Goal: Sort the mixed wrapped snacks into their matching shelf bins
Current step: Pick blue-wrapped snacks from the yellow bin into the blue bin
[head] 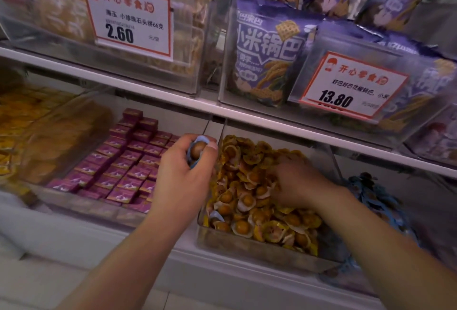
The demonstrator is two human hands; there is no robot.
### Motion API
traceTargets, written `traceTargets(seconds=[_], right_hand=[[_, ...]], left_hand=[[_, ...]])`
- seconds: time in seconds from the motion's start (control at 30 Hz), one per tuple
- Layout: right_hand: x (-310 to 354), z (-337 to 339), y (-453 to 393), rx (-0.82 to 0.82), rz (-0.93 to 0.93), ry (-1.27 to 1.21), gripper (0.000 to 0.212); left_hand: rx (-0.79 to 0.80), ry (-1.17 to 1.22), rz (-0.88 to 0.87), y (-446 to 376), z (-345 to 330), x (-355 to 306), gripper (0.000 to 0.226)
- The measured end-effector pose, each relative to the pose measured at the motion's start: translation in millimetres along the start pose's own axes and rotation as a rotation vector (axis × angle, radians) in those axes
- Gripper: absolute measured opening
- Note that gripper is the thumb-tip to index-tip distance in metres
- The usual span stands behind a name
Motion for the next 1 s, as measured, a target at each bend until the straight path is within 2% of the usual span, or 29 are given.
traceTargets(seconds=[0.07,0.1,0.17,0.2,0.27,0.33,0.4,0.53,0.73,0.77,0.87,1.0], right_hand=[[40,14,15,-0.168,0.157,-0.186,0.031],[63,15,25,-0.168,0.246,-0.314,0.026],[105,-4,36,0.035,0.379,-0.479,0.021],[120,-19,40,0.147,0.421,-0.477,0.022],[129,-43,37,0.264,0.448,-0.311,0.035],[117,-51,31,0.283,0.43,-0.156,0.044],[102,-49,24,0.278,0.376,-0.103,0.044],[79,-40,12,0.19,0.274,-0.123,0.031],[38,-17,8,-0.087,0.237,-0.144,0.021],[32,-15,9,-0.104,0.221,-0.229,0.019],[7,2,15,-0.153,0.121,-0.685,0.018],[-31,30,34,-0.389,0.008,-1.024,0.02]], left_hand=[[-0.015,0.017,0.015,0,0,1,0.017],[-0.02,0.016,0.019,0,0,2,0.017],[-0.022,0.005,0.017,1,0,2,0.016],[-0.016,-0.002,0.012,1,0,1,0.016],[0.0,-0.012,0.002,2,0,0,0.014],[0.007,-0.015,0.001,2,1,0,0.013],[0.001,0.007,0.011,1,2,1,0.012],[0.016,0.041,0.023,1,1,3,0.012],[0.049,0.048,0.025,5,0,-4,0.015],[0.054,0.034,0.02,6,-1,-6,0.015],[0.063,-0.057,-0.014,9,-5,-15,0.013],[0.136,-0.176,-0.069,14,-23,-26,0.011]])
Point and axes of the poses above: each hand's wrist, its own y-axis away from the middle knuckle, its own z-axis out of the back of the hand, x = y × z, the point moved 9 cm from there along -y, towards the middle knuckle, and after that the axes turned 11 degrees about -z, right-handed, at the moved point
